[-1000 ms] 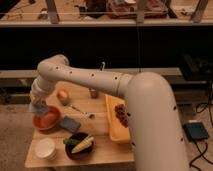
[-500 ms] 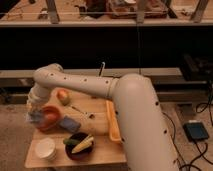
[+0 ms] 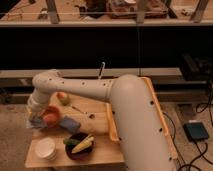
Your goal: Wipe red bowl with towel
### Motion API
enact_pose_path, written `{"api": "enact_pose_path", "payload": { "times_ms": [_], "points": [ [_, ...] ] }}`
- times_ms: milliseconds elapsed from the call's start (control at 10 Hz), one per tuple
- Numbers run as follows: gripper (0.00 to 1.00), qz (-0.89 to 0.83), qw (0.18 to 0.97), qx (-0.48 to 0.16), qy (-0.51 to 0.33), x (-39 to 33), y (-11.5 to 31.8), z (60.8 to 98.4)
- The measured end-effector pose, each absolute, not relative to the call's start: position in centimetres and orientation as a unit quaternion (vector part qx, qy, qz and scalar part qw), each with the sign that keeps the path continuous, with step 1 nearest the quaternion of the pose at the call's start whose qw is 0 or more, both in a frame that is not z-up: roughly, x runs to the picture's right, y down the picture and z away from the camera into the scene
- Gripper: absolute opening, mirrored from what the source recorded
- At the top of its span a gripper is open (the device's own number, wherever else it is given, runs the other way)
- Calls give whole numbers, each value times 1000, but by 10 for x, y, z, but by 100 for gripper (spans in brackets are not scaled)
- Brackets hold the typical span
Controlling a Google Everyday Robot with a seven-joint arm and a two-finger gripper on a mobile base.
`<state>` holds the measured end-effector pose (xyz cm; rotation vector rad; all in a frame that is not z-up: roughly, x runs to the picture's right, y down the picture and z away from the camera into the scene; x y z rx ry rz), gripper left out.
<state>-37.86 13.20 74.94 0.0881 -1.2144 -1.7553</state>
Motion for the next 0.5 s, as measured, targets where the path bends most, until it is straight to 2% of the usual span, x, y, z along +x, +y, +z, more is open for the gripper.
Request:
{"api": "enact_pose_path", "payload": {
  "times_ms": [500],
  "points": [
    [0,-707,509,-4,-491,-340,148,762]
  ]
}}
